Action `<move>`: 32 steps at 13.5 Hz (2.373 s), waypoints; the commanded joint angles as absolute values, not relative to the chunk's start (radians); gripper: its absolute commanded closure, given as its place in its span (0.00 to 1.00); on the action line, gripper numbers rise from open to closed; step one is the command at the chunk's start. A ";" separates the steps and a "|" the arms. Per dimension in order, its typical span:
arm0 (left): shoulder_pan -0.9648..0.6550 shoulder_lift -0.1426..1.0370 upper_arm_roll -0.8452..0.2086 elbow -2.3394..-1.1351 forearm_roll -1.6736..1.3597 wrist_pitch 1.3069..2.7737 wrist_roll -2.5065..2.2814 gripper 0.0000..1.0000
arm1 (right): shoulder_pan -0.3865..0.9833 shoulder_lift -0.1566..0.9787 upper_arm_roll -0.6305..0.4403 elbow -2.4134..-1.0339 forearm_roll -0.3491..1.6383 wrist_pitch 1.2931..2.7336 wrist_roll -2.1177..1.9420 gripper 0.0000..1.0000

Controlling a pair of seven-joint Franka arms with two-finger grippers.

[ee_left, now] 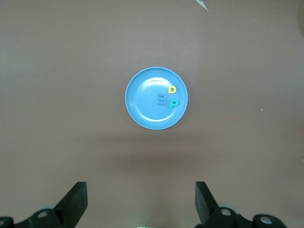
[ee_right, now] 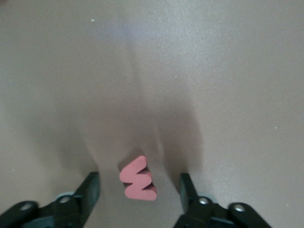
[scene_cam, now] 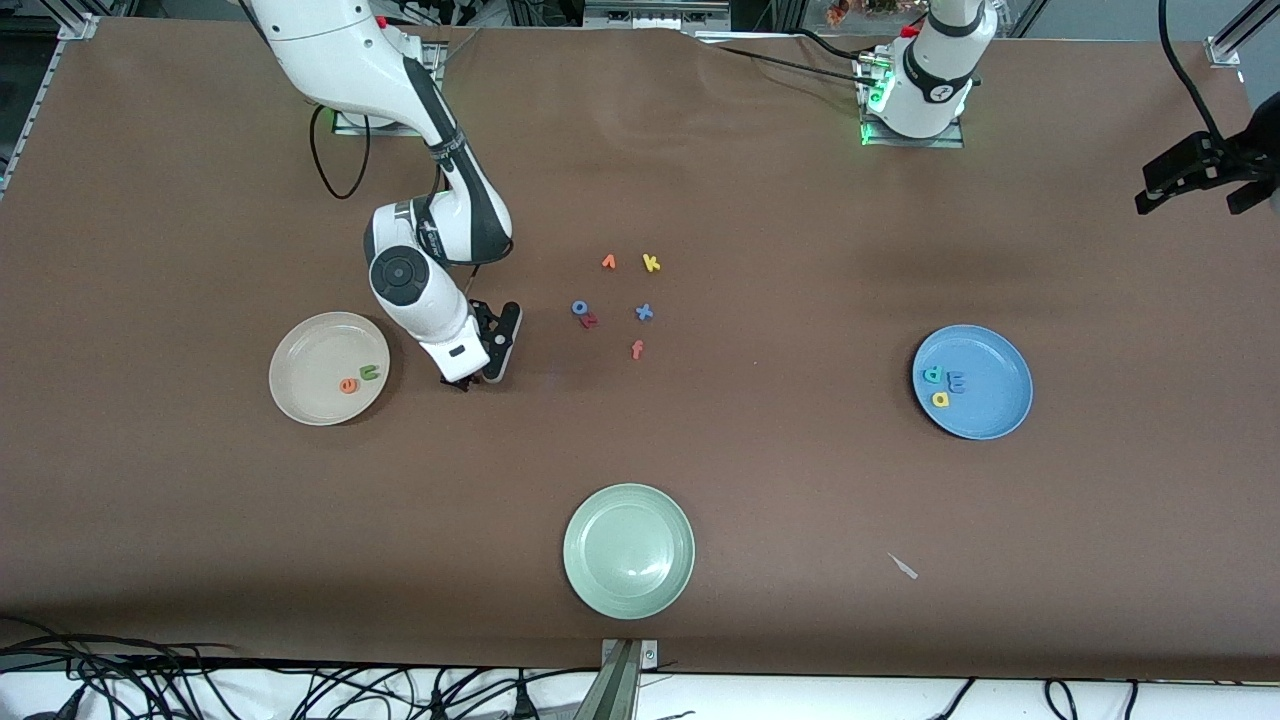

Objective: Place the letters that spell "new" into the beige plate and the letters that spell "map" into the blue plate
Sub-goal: 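Grasp the pink w with the right gripper, then carry the pink w onto the white plate and open the right gripper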

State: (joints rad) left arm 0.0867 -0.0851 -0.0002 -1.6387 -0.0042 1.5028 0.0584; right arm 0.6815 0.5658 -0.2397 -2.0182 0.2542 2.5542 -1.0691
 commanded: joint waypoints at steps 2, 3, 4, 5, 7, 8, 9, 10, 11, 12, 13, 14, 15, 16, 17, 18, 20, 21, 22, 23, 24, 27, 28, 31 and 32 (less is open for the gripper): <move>0.107 -0.071 -0.017 -1.597 -0.028 1.460 0.051 0.00 | 0.683 0.577 -0.235 -2.002 0.255 2.563 -1.088 0.45; 0.104 -0.071 -0.018 -1.595 -0.028 1.460 0.049 0.00 | 0.683 0.577 -0.235 -2.002 0.256 2.562 -1.088 0.58; 0.106 -0.071 -0.032 -1.595 -0.025 1.454 0.049 0.00 | 0.683 0.577 -0.235 -2.000 0.256 2.562 -1.088 0.59; 0.107 -0.071 -0.044 -1.595 -0.020 1.454 0.049 0.00 | 0.681 0.577 -0.235 -2.002 0.256 2.562 -1.088 0.61; 0.107 -0.071 -0.046 -1.595 -0.021 1.454 0.049 0.00 | 0.680 0.577 -0.235 -2.002 0.256 2.560 -1.086 0.71; 0.107 -0.071 -0.046 -1.595 -0.021 1.454 0.049 0.00 | 0.680 0.577 -0.235 -2.000 0.261 2.556 -1.074 0.74; 0.104 -0.071 -0.046 -1.595 -0.025 1.454 0.049 0.00 | 0.670 0.577 -0.235 -2.000 0.262 2.554 -1.075 0.85; 0.101 -0.069 -0.045 -1.595 -0.025 1.454 0.049 0.00 | 0.667 0.577 -0.235 -2.000 0.265 2.554 -1.072 0.86; 0.103 -0.063 -0.044 -1.595 -0.026 1.454 0.049 0.00 | 0.666 0.575 -0.235 -2.000 0.268 2.551 -1.065 0.87; 0.103 -0.063 -0.043 -1.595 -0.026 1.454 0.049 0.00 | 0.666 0.569 -0.235 -1.993 0.270 2.545 -1.051 0.90; 0.103 -0.063 -0.044 -1.595 -0.026 1.454 0.049 0.00 | 0.666 0.563 -0.239 -1.980 0.270 2.510 -1.034 0.91; 0.103 -0.063 -0.044 -1.595 -0.026 1.454 0.049 0.00 | 0.663 0.557 -0.247 -1.958 0.271 2.461 -1.026 0.99; 0.101 -0.063 -0.044 -1.595 -0.028 1.454 0.049 0.00 | 0.647 0.546 -0.264 -1.925 0.272 2.385 -1.025 1.00; 0.100 -0.063 -0.044 -1.597 -0.028 1.454 0.049 0.00 | 0.637 0.546 -0.285 -1.883 0.272 2.300 -1.028 1.00; 0.100 -0.063 -0.044 -1.595 -0.028 1.453 0.049 0.00 | 0.635 0.546 -0.317 -1.847 0.272 2.220 -1.031 1.00; 0.100 -0.063 -0.044 -1.597 -0.028 1.453 0.049 0.00 | 0.635 0.546 -0.346 -1.823 0.272 2.162 -1.025 1.00; 0.100 -0.063 -0.044 -1.595 -0.028 1.453 0.049 0.00 | 0.632 0.546 -0.405 -1.810 0.272 2.106 -1.029 1.00; 0.100 -0.063 -0.044 -1.595 -0.028 1.453 0.049 0.00 | 0.624 0.548 -0.428 -1.810 0.272 2.097 -1.041 1.00; 0.100 -0.063 -0.044 -1.597 -0.028 1.453 0.049 0.00 | 0.602 0.549 -0.433 -1.812 0.272 2.085 -1.040 1.00; 0.100 -0.063 -0.044 -1.597 -0.028 1.453 0.049 0.00 | 0.585 0.549 -0.436 -1.810 0.272 2.073 -1.029 1.00; 0.101 -0.063 -0.044 -1.597 -0.028 1.453 0.051 0.00 | 0.563 0.549 -0.439 -1.810 0.268 2.072 -1.028 1.00; 0.103 -0.063 -0.044 -1.597 -0.028 1.453 0.051 0.00 | 0.479 0.560 -0.443 -1.810 0.262 2.072 -1.037 0.99; 0.104 -0.063 -0.044 -1.597 -0.028 1.453 0.051 0.00 | 0.474 0.567 -0.442 -1.810 0.264 2.072 -1.035 0.84; 0.104 -0.063 -0.044 -1.597 -0.028 1.451 0.051 0.00 | 0.476 0.569 -0.443 -1.809 0.270 2.072 -1.020 0.00; 0.106 -0.063 -0.043 -1.597 -0.028 1.442 0.051 0.00 | 0.476 0.568 -0.443 -1.798 0.270 2.071 -1.000 0.00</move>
